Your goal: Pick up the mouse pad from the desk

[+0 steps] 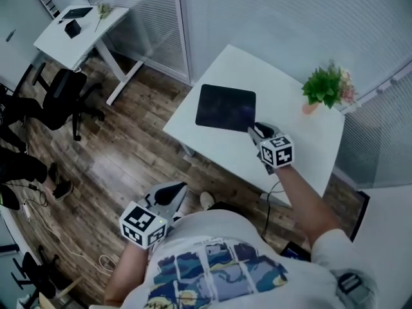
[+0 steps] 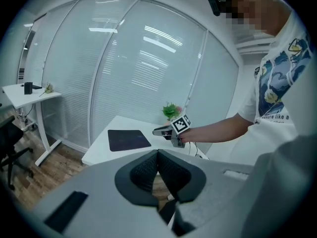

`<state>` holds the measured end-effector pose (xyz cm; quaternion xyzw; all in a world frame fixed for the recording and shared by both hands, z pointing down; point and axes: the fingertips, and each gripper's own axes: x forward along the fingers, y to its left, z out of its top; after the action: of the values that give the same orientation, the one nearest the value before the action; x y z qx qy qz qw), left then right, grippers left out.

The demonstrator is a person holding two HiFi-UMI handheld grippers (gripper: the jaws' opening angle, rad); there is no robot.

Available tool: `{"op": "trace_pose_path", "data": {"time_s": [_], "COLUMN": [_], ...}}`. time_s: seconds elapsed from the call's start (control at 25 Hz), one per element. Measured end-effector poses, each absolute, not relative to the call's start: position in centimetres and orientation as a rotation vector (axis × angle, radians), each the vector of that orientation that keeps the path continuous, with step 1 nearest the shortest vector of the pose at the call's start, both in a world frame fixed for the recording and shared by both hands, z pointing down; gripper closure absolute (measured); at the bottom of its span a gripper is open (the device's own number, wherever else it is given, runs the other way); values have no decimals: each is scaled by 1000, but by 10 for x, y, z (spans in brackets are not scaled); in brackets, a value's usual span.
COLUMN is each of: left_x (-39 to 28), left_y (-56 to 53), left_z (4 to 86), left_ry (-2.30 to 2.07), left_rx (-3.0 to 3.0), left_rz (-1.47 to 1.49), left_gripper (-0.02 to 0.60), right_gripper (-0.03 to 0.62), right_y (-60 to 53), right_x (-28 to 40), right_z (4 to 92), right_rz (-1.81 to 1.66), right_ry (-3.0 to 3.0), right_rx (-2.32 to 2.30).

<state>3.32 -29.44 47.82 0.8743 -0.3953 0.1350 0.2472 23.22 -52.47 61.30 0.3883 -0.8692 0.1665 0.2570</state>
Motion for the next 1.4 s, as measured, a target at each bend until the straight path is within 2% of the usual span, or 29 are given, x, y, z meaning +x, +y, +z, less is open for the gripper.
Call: {"op": "trace_pose_path", "data": {"time_s": [0.76, 1.24, 1.4], "left_x": [4, -14, -18], "left_y": [-334, -346, -346], "left_z": [497, 511, 514], "left_ry": [-1149, -1180, -1187], "left_rx": [2251, 2221, 2206], "left_rz": [359, 382, 381], "left_gripper": [580, 580, 580], "right_gripper": [407, 347, 347], "right_y": [-685, -735, -738], "right_x": [237, 237, 238], "right_z": [695, 735, 739], "right_rz": [451, 526, 589], "right_ry": [-2193, -2099, -2111], "right_rx": [1097, 1096, 1080]}}
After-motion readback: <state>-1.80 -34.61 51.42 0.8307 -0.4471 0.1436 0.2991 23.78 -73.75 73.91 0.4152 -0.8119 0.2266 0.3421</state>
